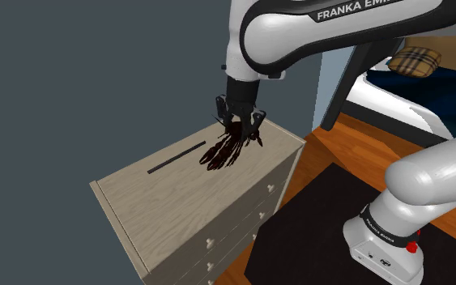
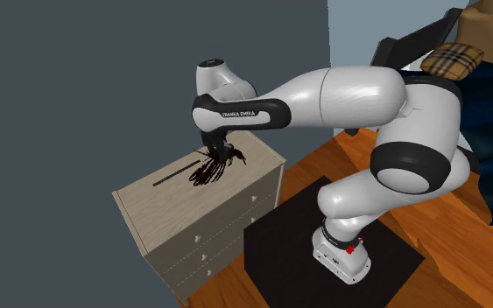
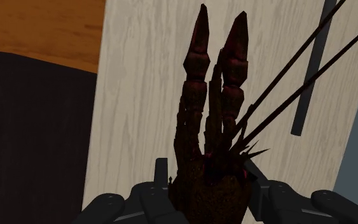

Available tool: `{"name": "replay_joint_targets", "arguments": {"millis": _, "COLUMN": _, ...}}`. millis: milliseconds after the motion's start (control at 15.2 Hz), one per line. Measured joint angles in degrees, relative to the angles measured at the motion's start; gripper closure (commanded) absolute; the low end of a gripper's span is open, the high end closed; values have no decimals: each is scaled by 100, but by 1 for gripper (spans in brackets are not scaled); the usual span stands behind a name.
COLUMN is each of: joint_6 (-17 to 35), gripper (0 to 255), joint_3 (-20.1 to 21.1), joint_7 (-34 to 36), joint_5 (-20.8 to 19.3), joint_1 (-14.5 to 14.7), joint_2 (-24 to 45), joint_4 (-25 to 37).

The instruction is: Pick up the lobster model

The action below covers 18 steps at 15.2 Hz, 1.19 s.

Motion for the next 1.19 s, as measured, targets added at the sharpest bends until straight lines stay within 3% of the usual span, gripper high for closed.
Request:
{"name": "replay_joint_targets", "arguments": {"millis": 462, "joint_6": -38, "gripper": 255, "joint_3": -25, "joint_7": -17, "joint_5": 5, "joint_1": 5, "joint_2": -21, "joint_4": 14}}
{"name": "replay_joint_targets", "arguments": {"millis": 1188, "joint_6": -857, "gripper": 255, "joint_3": -282, "joint_7": 11, "joint_5": -59, "joint_1": 7, "joint_2": -174, "joint_4": 678}}
